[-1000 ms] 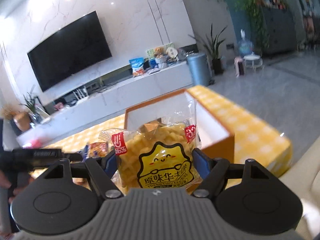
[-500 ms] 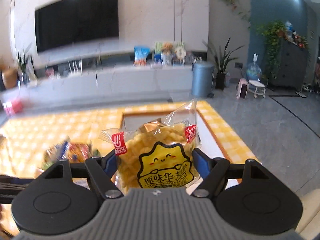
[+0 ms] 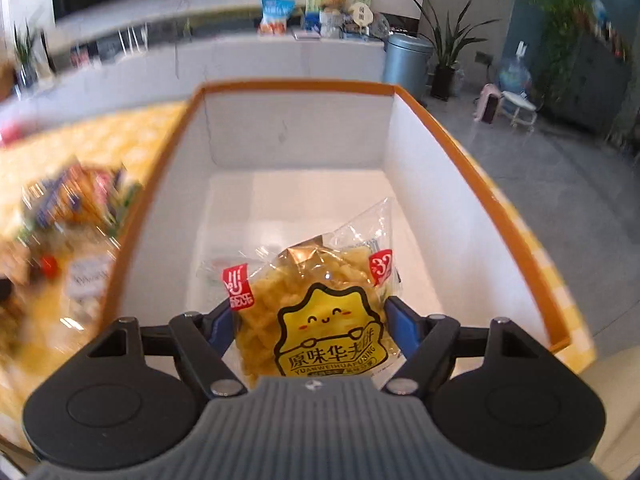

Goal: Organize snacks
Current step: 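Carry the waffle cake bag over the box and open the right gripper, then reach the left gripper to the clear dried-fruit bag and grasp it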

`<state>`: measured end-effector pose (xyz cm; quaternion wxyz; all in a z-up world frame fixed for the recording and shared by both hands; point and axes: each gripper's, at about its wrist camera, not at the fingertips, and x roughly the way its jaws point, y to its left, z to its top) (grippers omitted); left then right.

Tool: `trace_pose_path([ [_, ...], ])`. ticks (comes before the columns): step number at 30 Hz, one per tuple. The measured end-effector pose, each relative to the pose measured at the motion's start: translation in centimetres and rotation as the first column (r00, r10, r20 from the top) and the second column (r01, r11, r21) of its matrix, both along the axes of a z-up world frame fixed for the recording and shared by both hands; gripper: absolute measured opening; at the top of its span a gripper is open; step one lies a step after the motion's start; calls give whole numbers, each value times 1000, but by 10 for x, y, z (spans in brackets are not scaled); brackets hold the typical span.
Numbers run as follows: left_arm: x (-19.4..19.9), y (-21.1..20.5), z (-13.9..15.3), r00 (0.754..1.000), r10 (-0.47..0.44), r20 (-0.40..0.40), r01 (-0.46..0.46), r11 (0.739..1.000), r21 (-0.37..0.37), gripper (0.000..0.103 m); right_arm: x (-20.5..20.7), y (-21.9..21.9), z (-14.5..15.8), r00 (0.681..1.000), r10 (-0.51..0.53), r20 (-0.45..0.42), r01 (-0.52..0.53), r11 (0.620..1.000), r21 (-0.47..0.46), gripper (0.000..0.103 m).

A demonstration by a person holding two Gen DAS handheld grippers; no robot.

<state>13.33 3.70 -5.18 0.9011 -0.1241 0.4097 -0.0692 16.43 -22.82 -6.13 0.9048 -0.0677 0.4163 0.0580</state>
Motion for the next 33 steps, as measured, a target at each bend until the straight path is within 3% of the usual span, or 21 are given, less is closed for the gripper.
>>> trace_pose_path([
  [4,1,1,-2,1000,-5,-8,5,1000,-15,72,6,1,-6,1000,8,-10,-8,1000,-9,76],
  [10,0,0,-1,1000,10,-4,-9,1000,20,73,7,1,-5,1000,23,-2,-23,1000,6,79],
  [17,-3,-3,5,1000,6,0,-6,999,33,73,1,-4,5,999,-9,39,7,998,66,95],
  [25,-13,2,27,998,34,44,-38,996,86,73,-19,-3,44,986,-40,165,7,981,193,95],
  [33,-22,21,57,991,113,71,-121,985,124,74,-45,38,90,962,47,268,-121,956,268,96],
])
